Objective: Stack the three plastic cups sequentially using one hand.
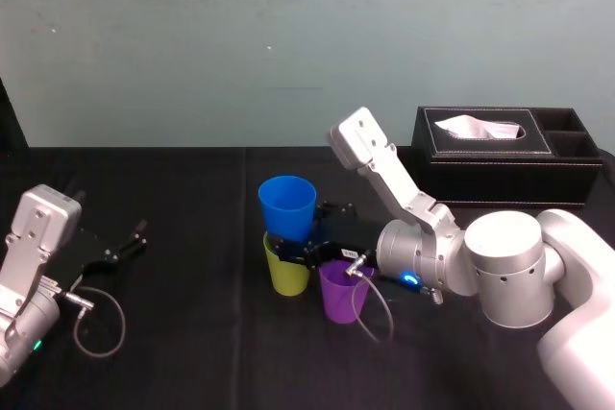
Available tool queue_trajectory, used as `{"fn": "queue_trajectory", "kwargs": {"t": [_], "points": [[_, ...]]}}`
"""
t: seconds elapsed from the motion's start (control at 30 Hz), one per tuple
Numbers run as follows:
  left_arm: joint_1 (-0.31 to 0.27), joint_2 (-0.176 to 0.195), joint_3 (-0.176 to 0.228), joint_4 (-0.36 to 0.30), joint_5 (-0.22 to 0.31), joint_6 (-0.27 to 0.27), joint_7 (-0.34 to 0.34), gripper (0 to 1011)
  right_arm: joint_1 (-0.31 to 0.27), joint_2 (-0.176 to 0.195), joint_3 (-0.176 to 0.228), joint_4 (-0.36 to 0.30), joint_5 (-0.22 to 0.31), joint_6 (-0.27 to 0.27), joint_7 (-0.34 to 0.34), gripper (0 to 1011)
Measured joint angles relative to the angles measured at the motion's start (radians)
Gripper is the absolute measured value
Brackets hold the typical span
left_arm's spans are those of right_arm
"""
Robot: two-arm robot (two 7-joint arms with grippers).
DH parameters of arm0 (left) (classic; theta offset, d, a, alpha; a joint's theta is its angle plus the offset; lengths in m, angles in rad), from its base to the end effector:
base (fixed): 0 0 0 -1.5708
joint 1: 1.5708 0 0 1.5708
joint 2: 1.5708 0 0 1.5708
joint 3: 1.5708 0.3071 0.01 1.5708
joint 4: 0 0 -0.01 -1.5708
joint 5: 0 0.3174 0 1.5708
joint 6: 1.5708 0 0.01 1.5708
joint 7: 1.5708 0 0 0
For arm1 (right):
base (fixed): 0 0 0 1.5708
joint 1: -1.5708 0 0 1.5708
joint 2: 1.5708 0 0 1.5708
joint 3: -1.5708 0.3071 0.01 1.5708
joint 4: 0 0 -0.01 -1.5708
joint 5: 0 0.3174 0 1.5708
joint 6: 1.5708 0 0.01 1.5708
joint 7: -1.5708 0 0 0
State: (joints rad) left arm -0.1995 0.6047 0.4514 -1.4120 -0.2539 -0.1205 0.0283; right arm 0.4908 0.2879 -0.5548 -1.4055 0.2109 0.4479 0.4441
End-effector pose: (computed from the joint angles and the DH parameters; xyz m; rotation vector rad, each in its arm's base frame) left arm 0.3690 0.0901 -0.3177 0.3045 -0.2850 1.2480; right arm 0.4394 0.0608 -0.2288 -0.4213 0.0353 -0.7222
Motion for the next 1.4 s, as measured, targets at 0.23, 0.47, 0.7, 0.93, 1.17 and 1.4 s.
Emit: {"fn": "queue_trajectory", "kwargs": {"t": [0.23,0.47,0.7,0.93,1.17,1.4], "points": [[0.000,0.000,0.000,0.000,0.000,0.000,0.000,1000,-0.006,-0.003,0.004,-0.002,-0.005,-0.002,-0.010,695],[0.000,0.000,0.000,0.000,0.000,0.000,0.000,1000,-0.008,-0.004,0.010,-0.005,-0.009,-0.002,-0.017,695],[0.000,0.000,0.000,0.000,0.000,0.000,0.000,1000,-0.010,-0.006,0.013,-0.003,-0.014,-0.002,-0.018,695],[0.000,0.000,0.000,0.000,0.000,0.000,0.000,1000,-0.009,-0.011,0.014,0.005,-0.016,-0.001,-0.017,695],[0.000,0.000,0.000,0.000,0.000,0.000,0.000,1000,-0.009,-0.011,0.014,0.004,-0.016,-0.001,-0.017,695],[0.000,0.000,0.000,0.000,0.000,0.000,0.000,1000,-0.009,-0.010,0.014,0.003,-0.016,0.000,-0.017,807]]}}
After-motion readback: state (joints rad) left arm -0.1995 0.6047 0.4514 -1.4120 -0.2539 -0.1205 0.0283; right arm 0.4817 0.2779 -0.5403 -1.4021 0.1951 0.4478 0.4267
